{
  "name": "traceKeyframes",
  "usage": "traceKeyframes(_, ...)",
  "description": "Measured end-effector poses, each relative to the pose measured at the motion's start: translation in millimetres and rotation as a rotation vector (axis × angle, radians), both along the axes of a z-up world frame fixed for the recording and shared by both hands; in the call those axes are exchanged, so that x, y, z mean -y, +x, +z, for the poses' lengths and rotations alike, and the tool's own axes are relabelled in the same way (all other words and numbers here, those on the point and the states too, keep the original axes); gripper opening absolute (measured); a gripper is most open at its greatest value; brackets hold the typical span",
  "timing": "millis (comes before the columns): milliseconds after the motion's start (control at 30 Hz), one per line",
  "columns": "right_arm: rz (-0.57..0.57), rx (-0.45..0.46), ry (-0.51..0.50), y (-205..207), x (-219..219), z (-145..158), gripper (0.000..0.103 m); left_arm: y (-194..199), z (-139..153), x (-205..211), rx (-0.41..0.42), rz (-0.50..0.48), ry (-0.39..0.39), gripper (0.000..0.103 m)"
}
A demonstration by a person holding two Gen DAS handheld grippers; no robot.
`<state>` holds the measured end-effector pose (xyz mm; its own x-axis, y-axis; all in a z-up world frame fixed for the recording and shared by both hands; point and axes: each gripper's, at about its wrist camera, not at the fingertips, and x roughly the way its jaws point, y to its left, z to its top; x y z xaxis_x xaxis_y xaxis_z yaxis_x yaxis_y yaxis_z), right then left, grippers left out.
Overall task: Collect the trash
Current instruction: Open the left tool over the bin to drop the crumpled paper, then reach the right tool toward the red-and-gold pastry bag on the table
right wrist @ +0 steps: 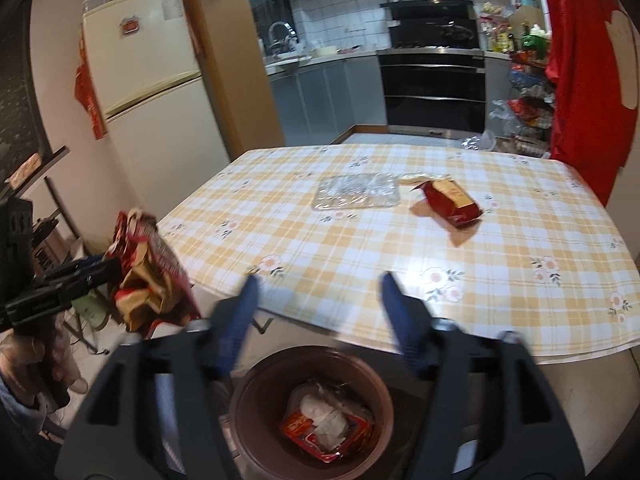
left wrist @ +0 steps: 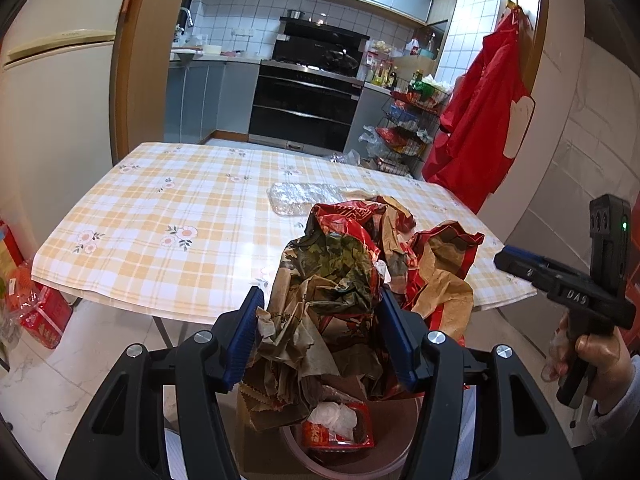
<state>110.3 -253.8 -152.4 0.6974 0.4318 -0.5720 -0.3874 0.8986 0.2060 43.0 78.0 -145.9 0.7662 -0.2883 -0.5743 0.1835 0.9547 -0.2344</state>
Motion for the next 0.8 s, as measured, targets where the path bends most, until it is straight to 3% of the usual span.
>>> traceKeyframes(300,-0.065,-0.001,0.022,6.9,24.7,-2.1,0.081,3.4,-19.5,33.0,-0.065,-0.122,0.016,0.063)
traceKeyframes(433,-0.084,-0.013,0.028,9.4,32.5,-7.0,0.081,4.8,-31.0,47.3,-0.092,-0.174,0.012,0.075)
traceKeyframes(567,-0.093,-0.030,0.028,10.9,36.9,-14.5,0.082,5.7,-33.9,50.9,-0.092,-0.171,0.007,0.082)
traceKeyframes(800,-0.103,-0.065,0.030,19.2,39.6,-29.7,0.082,15.3,-40.6,40.9,-0.117,-0.114,-0.001,0.083)
